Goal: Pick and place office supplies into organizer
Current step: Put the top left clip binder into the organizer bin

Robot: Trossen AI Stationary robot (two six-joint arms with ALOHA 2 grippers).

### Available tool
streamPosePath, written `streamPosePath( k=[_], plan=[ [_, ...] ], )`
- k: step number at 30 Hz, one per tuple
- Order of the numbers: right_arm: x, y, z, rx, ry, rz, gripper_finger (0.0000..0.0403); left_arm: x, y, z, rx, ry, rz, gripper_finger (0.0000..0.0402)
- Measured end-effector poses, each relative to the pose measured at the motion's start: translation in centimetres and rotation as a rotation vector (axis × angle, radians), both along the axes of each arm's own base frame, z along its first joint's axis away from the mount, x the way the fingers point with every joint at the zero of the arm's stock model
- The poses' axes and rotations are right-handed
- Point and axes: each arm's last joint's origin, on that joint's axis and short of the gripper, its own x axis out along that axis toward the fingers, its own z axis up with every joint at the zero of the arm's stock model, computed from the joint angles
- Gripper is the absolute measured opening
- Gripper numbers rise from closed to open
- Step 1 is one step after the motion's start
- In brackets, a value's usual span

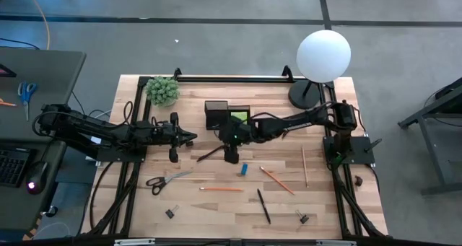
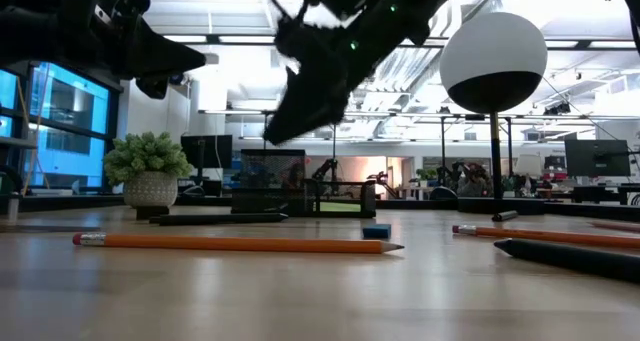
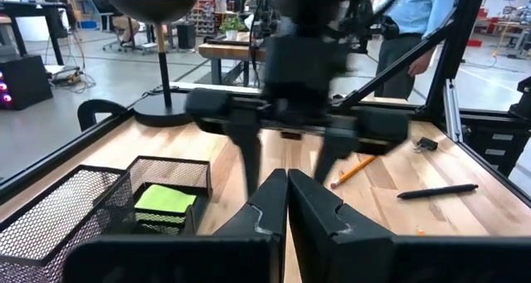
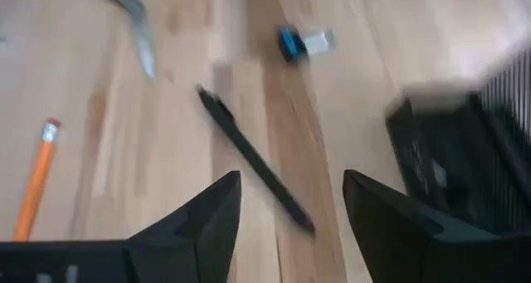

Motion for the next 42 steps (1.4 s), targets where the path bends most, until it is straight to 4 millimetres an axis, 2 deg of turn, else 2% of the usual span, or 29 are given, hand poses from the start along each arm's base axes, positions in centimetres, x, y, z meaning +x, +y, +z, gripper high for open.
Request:
streamPosePath(
  k=[5,12,15,19,22,25,27,32,34,37,42],
  plan=[
    [0.5,1.5,-0.7,-0.137,-0.111,0.087,0.0184,0.0,0.0,0.1,-0.003,-0.013,0.000,0.0003],
    [1.1,0.3,-3.7,-0.080,-0.051,0.116,0.0147,0.0,-0.1,0.1,-0.004,-0.015,-0.035,0.0003],
    [1.6,-0.1,-4.3,-0.069,-0.089,0.131,0.0139,0.0,-0.1,0.1,0.002,-0.012,-0.036,0.0003],
    [2.5,-0.1,-4.6,-0.028,-0.192,0.176,0.0141,0.0,-0.1,0.0,0.033,0.005,-0.038,0.0003],
    [2.6,-0.1,-4.9,-0.002,-0.191,0.174,0.0147,0.0,-0.1,-0.4,0.050,0.050,-0.028,0.0003],
    [2.6,0.2,-4.8,0.030,-0.188,0.161,0.0152,-0.1,0.2,-0.6,0.050,0.078,0.084,0.0003],
    [2.6,0.8,-4.9,0.046,-0.186,0.162,0.0154,-0.2,0.4,-0.9,0.033,0.095,0.155,0.0003],
    [2.2,2.1,-5.0,0.022,-0.139,0.188,0.0155,-0.3,0.5,-1.3,-0.032,0.117,0.186,0.0008],
    [1.9,2.3,-4.7,-0.018,-0.115,0.193,0.0152,-0.2,0.5,-1.7,-0.095,0.138,0.200,0.0026],
    [1.3,2.3,-3.6,-0.083,-0.076,0.205,0.0144,-0.1,0.5,-2.6,-0.191,0.211,0.228,0.0074],
    [-0.3,1.6,0.0,-0.132,-0.058,0.175,0.0132,0.7,0.5,-2.5,-0.381,0.430,0.348,0.0171]
  ],
)
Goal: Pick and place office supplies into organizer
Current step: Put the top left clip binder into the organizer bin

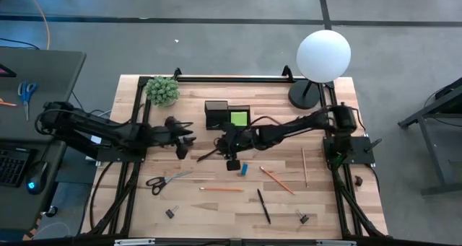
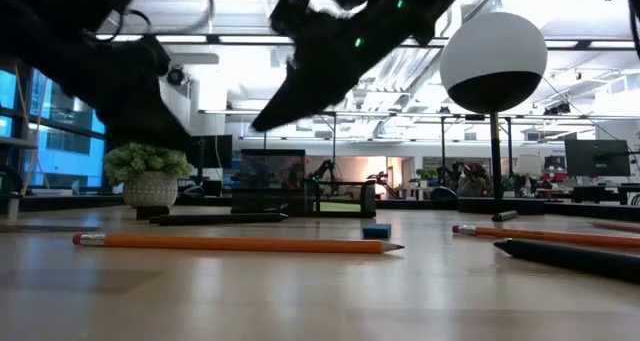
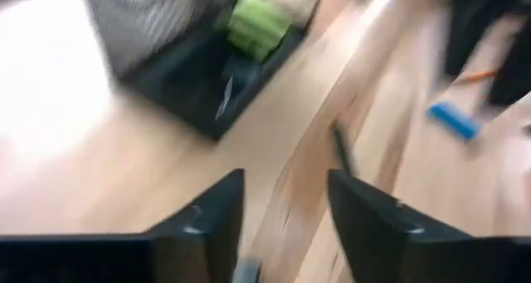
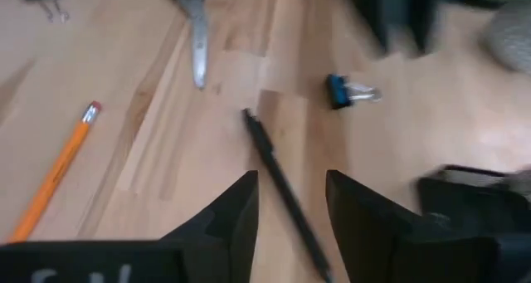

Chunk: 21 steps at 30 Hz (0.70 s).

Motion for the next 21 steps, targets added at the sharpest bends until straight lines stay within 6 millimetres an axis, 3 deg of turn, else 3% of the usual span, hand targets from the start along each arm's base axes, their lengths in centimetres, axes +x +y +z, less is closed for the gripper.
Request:
streamPosePath(
  k=[5,12,15,18,21],
  plan=[
    [-2.0,-0.7,3.0,-0.038,0.051,0.005,0.0130,1.6,0.0,0.7,-0.131,0.180,0.126,0.0235],
    [-3.7,-2.4,6.0,-0.024,0.026,-0.049,0.0126,6.0,-0.3,0.9,-0.288,0.326,0.143,0.0280],
    [-4.0,-2.6,5.3,0.010,0.048,-0.076,0.0123,7.0,-0.5,0.4,-0.335,0.489,0.196,0.0294],
    [-5.1,-2.0,2.7,-0.011,0.122,-0.037,0.0122,7.0,-0.4,0.3,-0.348,0.699,0.315,0.0300],
    [-6.2,-1.5,0.0,-0.021,0.165,-0.011,0.0122,7.2,-0.4,1.3,-0.347,0.781,0.420,0.0299]
  ],
)
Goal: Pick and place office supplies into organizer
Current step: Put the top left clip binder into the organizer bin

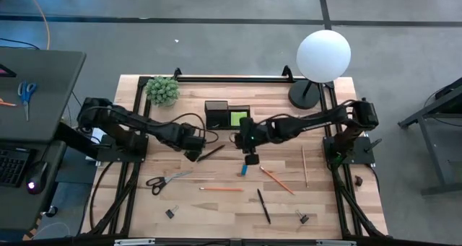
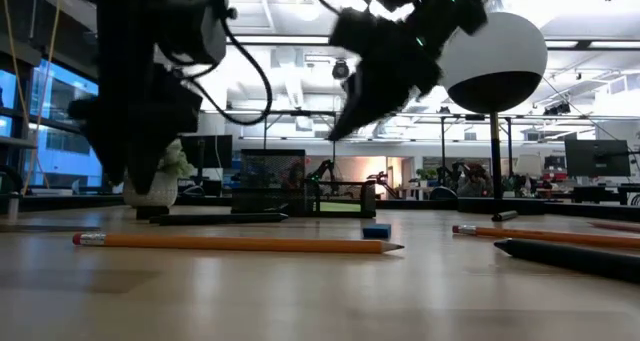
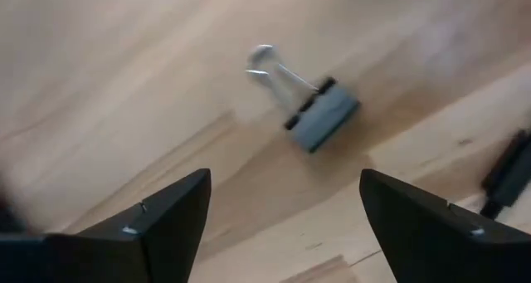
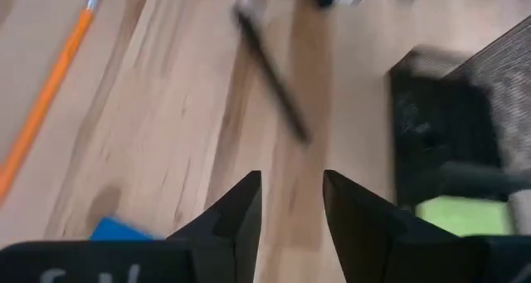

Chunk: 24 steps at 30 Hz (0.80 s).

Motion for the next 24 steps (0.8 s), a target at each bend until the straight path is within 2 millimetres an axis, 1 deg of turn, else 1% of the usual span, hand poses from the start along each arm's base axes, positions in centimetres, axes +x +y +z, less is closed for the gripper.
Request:
streamPosePath(
  k=[5,7,9,15,17,21,24],
  plan=[
    [-1.4,0.3,-3.0,0.034,-0.096,0.059,0.0122,1.7,0.2,1.6,0.061,-0.124,0.065,0.0297],
    [-1.8,0.3,-3.8,0.041,-0.153,0.085,0.0122,2.0,0.3,1.8,0.078,-0.159,0.089,0.0296],
    [-2.2,0.4,-4.2,0.031,-0.202,0.103,0.0122,2.0,0.8,1.4,0.079,-0.172,0.122,0.0295],
    [-2.2,0.1,-3.9,0.007,-0.238,0.115,0.0122,1.0,2.5,0.2,0.036,-0.137,0.203,0.0294],
    [-2.0,0.1,-3.7,0.009,-0.244,0.121,0.0122,1.1,2.9,-0.2,0.023,-0.166,0.210,0.0294],
    [-1.9,0.2,-3.5,0.017,-0.254,0.121,0.0122,1.3,3.0,-0.9,-0.021,-0.226,0.187,0.0294],
    [-1.9,0.2,-3.5,0.029,-0.253,0.111,0.0122,1.0,2.9,-1.3,-0.029,-0.210,0.186,0.0294]
  ],
)
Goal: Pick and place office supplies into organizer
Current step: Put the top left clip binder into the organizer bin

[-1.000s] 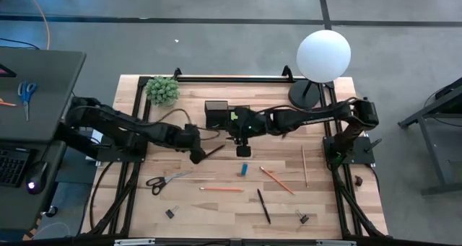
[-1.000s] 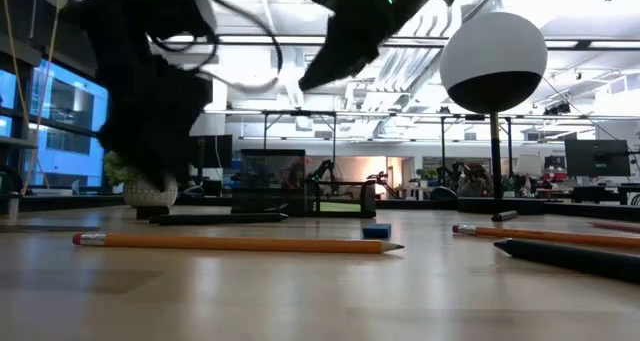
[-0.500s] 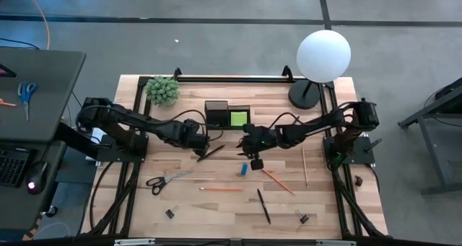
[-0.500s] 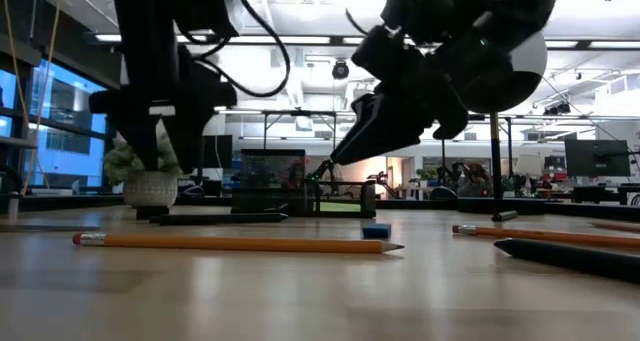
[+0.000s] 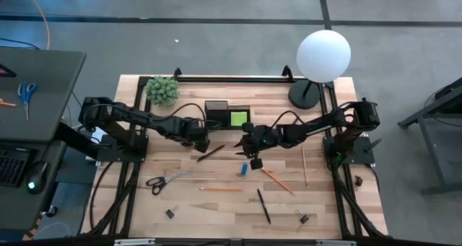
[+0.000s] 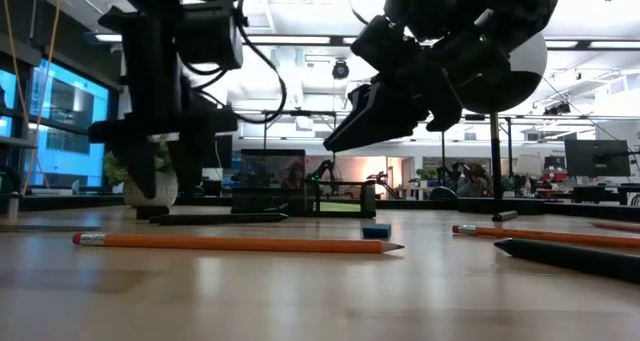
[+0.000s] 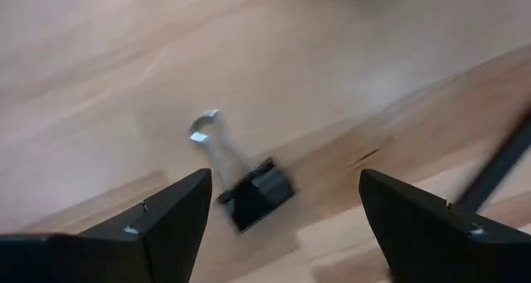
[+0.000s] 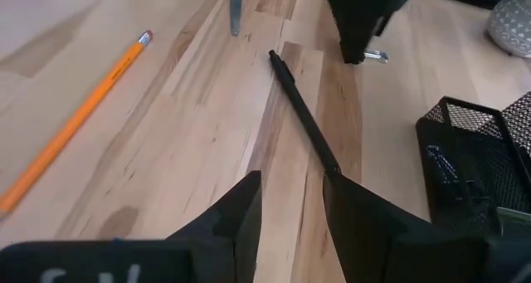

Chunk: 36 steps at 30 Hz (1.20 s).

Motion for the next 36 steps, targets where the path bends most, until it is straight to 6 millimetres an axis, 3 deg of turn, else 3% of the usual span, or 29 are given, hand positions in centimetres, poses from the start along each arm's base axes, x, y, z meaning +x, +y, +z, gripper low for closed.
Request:
streamPosePath(
  k=[8,18,36],
  plan=[
    [0.0,0.1,0.0,0.041,0.006,-0.023,0.0122,-1.3,-0.1,-1.5,-0.001,0.040,0.026,0.0294],
    [-0.1,0.1,-0.1,0.067,0.018,-0.039,0.0122,-0.7,0.0,-1.9,0.035,-0.029,-0.083,0.0286],
    [-0.1,0.1,-0.2,0.063,0.030,-0.037,0.0121,-0.3,-0.1,-1.9,0.018,-0.039,-0.210,0.0135]
  ],
)
